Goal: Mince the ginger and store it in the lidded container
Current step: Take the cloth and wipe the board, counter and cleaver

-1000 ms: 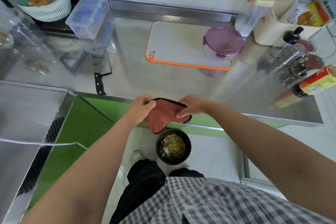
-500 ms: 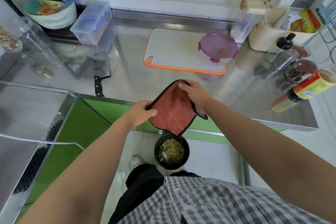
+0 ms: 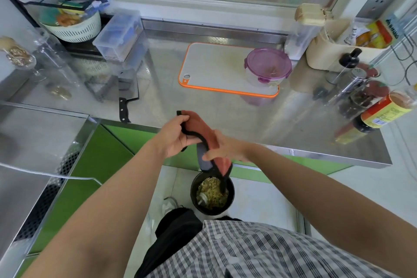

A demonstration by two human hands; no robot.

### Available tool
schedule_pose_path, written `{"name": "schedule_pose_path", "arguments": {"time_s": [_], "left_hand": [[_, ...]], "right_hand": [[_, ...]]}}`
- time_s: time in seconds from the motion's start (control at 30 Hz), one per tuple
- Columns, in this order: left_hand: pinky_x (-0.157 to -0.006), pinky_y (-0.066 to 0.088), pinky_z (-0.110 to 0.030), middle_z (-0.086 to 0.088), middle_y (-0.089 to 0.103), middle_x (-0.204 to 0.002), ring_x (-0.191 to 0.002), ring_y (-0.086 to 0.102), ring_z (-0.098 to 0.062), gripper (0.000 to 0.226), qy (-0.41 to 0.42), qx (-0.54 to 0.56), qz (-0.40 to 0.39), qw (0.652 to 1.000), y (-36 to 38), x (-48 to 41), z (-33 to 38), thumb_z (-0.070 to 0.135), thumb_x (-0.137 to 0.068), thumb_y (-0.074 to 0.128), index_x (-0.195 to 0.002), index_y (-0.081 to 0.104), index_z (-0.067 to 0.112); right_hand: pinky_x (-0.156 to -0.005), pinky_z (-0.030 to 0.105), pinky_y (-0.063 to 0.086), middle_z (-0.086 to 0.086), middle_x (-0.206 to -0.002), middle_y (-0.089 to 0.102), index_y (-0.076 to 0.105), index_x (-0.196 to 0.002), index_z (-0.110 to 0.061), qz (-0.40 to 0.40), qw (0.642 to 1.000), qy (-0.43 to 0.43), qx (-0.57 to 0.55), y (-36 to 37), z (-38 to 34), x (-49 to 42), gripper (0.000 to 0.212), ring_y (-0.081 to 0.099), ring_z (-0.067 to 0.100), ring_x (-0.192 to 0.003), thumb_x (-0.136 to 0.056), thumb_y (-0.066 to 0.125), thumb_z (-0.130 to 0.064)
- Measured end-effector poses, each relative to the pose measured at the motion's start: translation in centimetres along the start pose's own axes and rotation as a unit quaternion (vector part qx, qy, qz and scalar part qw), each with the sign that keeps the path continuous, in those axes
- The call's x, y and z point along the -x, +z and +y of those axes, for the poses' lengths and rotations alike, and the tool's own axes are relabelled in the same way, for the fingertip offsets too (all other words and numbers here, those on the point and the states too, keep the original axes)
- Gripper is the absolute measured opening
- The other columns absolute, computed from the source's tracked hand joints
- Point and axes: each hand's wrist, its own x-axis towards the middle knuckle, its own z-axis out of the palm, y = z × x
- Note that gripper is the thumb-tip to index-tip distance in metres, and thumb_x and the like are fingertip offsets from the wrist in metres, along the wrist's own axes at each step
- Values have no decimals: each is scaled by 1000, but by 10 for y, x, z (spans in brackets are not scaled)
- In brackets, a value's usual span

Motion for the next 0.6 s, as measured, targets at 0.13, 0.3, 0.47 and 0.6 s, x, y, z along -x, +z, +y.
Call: {"name": "schedule_pose_path", "arguments": {"time_s": [0.13, 0.3, 0.47, 0.6], "left_hand": [[-62, 60, -44, -26, 52, -124, -106, 58, -40, 33, 33, 35, 37, 998, -2, -5, 3, 20, -101, 41, -125, 45, -3], [-70, 49, -30, -11, 62, -87, -75, 60, -23, 37, 32, -391, 3, 920, -10, 5, -5, 44, -91, 57, -95, 60, 8], [-67, 41, -25, -2, 62, -74, -73, 57, -19, 30, 92, -513, -100, 847, -4, 4, -26, 32, -74, 77, -83, 55, 13], [-72, 57, -37, -6, 70, -88, -78, 66, -21, 15, 268, -490, 48, 828, -2, -2, -25, 7, -84, 65, -94, 65, 18]], "right_hand": [[-99, 43, 46, 8, -121, 62, 56, -120, -11, 111, 993, -16, -33, 7, 0, 3, 30, 58, 26, -111, -94, 56, -27], [-100, 41, 44, 16, -113, 63, 57, -106, -2, 274, 876, 77, -389, -8, -17, -6, 23, 57, 28, -109, -101, 41, -17], [-85, 37, 44, 12, -82, 54, 48, -86, 2, 304, 780, 111, -535, -16, -35, 0, 26, 55, 26, -78, -102, 37, -16], [-68, 36, 46, 12, -77, 52, 46, -85, -3, 342, 744, 105, -565, -19, -37, -3, 21, 51, 23, -66, -101, 35, -12]]}}
